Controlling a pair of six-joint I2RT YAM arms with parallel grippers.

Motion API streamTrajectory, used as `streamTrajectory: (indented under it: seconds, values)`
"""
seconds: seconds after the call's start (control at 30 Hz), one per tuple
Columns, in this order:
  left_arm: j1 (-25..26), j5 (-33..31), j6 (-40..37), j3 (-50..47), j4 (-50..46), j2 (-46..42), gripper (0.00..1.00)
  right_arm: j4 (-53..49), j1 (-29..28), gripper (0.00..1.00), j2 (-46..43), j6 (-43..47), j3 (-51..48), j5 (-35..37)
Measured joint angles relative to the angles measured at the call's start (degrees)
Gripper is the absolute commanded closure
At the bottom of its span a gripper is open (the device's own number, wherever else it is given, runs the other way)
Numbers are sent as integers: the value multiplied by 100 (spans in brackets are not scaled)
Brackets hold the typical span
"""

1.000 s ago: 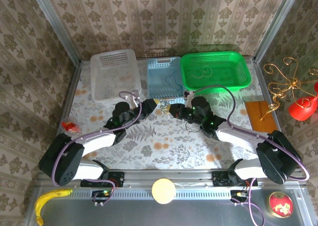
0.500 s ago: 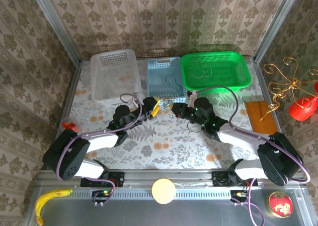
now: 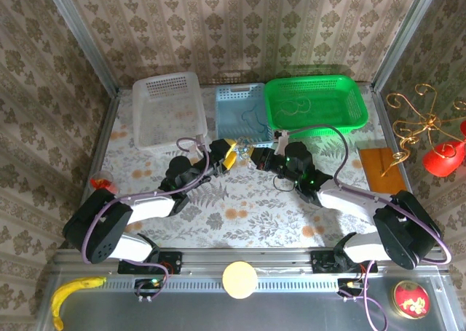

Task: Untangle the cables

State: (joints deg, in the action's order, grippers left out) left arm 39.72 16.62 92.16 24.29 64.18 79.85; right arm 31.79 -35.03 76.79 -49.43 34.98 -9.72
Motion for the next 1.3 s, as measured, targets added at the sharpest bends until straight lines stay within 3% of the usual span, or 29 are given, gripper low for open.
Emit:
streamTrajectory:
  seconds: [0.47,1.3]
  values:
    - [-131,-192,42,-61,236,243,50,188,-192,100,-101,-24,-188,-42]
    - [-195,-188,42,-87,496,557,45,229,-302,100,-273,-42,-365,-83]
